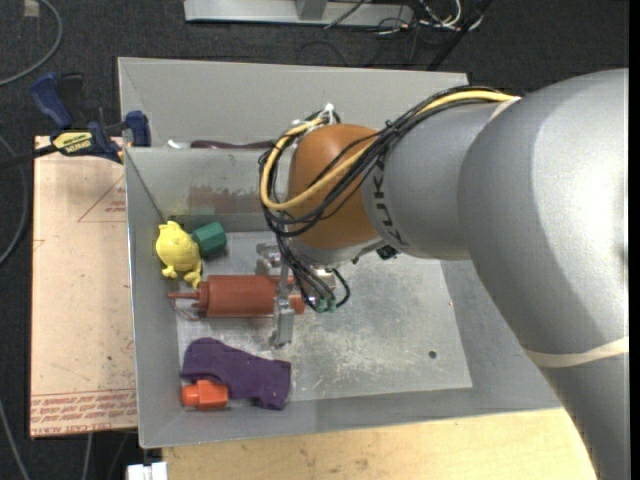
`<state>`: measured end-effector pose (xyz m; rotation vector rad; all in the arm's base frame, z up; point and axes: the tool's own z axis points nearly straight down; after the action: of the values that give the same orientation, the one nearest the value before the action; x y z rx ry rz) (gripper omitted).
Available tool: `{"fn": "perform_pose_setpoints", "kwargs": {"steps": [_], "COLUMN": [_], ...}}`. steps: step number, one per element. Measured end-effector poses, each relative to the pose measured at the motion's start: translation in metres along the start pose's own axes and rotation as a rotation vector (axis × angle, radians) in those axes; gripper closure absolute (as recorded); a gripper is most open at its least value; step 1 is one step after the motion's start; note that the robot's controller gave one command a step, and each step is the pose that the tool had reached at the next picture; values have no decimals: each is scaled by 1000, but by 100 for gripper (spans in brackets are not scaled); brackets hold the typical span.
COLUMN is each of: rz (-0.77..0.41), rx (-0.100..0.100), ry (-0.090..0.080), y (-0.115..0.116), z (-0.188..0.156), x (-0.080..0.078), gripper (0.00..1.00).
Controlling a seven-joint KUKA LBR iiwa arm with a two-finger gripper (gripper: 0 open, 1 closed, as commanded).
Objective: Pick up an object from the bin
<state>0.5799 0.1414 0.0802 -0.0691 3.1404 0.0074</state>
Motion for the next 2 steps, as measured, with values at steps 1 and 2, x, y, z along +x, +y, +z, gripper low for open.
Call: {"fn": "perform_pose_setpoints", "kwargs": {"steps": [1, 2], "rz": [-56, -56], "rx": [1, 1], "ry": [-7, -6], "y": [11, 11], "z": [10, 10], "x": [1, 1], "gripper": [100, 100]}}
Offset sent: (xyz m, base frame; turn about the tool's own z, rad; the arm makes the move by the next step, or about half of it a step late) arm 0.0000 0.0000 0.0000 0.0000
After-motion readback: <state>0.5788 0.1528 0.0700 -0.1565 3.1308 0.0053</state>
